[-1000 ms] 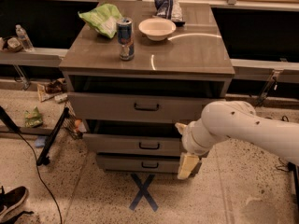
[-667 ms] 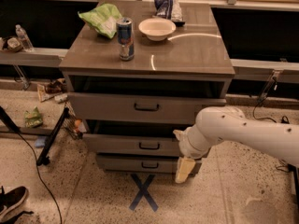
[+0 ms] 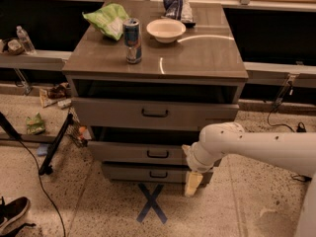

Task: Open middle drawer

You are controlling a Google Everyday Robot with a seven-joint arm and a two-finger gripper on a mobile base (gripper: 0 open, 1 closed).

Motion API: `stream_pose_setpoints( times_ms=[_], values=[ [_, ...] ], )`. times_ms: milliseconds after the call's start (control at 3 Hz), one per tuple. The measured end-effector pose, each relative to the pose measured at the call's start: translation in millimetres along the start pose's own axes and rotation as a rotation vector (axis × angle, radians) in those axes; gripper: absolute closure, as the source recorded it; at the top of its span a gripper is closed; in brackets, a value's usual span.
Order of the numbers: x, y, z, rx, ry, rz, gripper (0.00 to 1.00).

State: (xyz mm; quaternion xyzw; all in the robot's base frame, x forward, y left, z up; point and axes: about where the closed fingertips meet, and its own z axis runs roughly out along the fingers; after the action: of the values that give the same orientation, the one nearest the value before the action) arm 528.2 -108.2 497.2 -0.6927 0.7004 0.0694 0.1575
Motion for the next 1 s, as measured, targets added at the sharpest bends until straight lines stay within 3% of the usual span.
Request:
stream_pose_setpoints(
  times_ms=[1000],
  values=[
    [11.0, -63.4, 60.2, 0.063, 0.038, -0.110, 0.00]
  ],
)
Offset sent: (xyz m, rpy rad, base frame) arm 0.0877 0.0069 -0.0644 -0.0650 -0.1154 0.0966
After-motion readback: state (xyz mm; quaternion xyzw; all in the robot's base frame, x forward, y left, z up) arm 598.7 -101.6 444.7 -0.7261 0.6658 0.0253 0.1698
